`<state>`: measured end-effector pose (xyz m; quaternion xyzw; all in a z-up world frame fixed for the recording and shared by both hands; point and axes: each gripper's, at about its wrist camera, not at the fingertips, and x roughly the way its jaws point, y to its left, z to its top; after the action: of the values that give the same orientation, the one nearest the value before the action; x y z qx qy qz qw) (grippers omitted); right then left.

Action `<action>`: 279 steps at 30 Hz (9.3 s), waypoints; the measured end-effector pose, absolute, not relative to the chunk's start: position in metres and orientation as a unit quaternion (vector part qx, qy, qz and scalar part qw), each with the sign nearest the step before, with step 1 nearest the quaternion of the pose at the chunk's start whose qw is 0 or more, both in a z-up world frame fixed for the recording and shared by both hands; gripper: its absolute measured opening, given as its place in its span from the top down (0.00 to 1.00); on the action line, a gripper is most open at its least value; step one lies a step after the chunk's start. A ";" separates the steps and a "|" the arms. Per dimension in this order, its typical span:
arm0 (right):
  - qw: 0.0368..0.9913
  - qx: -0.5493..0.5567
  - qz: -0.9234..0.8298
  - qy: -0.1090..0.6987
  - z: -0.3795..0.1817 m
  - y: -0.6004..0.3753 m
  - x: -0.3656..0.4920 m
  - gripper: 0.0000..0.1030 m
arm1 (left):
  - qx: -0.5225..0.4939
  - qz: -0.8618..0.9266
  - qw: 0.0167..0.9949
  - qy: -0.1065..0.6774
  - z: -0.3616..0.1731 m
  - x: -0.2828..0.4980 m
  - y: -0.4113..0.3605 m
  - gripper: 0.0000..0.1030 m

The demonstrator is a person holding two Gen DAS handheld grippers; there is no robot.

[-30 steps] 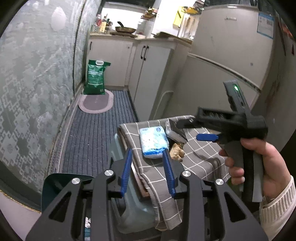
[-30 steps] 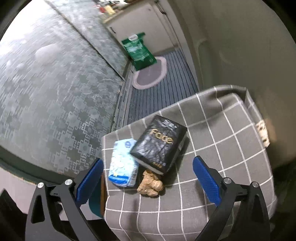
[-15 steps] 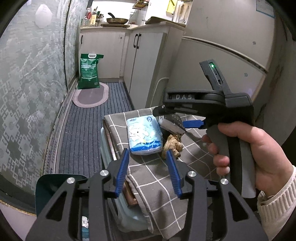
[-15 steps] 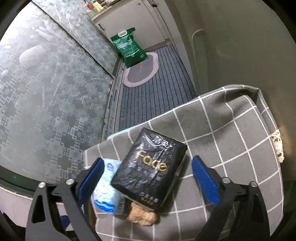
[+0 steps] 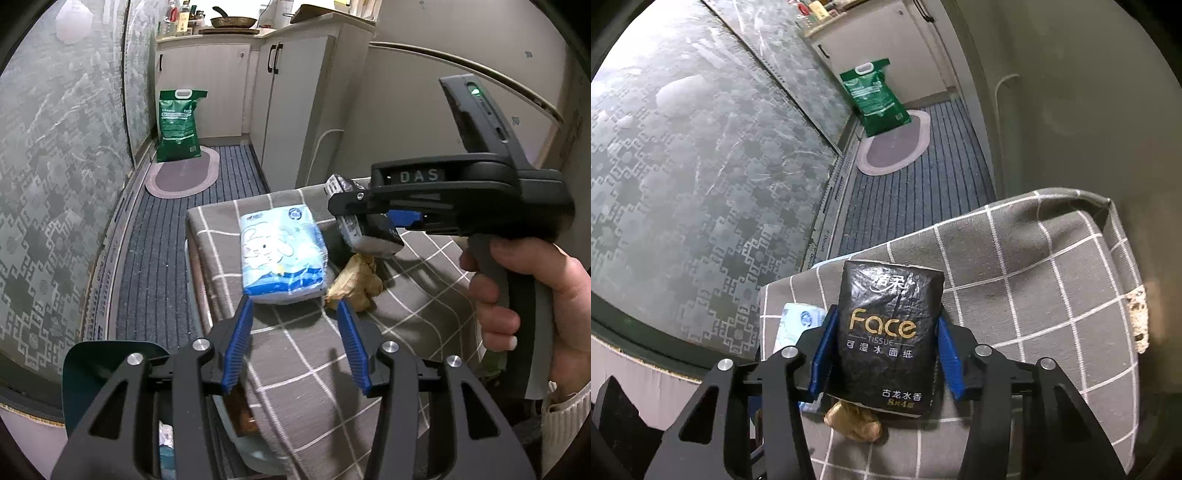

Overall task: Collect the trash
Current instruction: 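Grasp the blue wet-wipe pack with the left tool while the right tool grasps the black Face tissue pack, then carry the wipe pack with the left tool while the right tool carries the tissue pack to the bin, then open the left tool and right tool to drop both packs into the bin, then move both tools back over the cloth-covered stool, then grasp the ginger root with the right tool while the left tool grasps the green lime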

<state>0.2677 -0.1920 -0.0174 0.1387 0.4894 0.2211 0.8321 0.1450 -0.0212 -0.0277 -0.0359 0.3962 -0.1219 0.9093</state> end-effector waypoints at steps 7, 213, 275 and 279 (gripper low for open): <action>0.843 0.125 0.238 0.466 -0.007 -0.199 0.262 0.55 | -0.030 -0.111 0.914 0.388 -0.027 0.154 -0.028 0.45; 0.861 -0.118 0.317 0.378 0.015 -0.085 0.161 0.38 | -0.080 -0.062 0.954 0.283 0.062 0.055 0.073 0.59; 0.842 0.104 0.299 0.436 -0.029 -0.257 0.207 0.60 | 0.009 -0.117 0.902 0.415 -0.047 0.151 -0.068 0.53; 0.827 0.146 0.314 0.443 -0.032 -0.267 0.209 0.60 | 0.009 -0.126 0.902 0.414 -0.048 0.153 -0.077 0.52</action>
<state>0.2094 -0.2672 -0.0318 0.1465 0.4434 0.3136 0.8268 0.1531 -0.0769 -0.0478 0.0092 0.4137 -0.1255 0.9016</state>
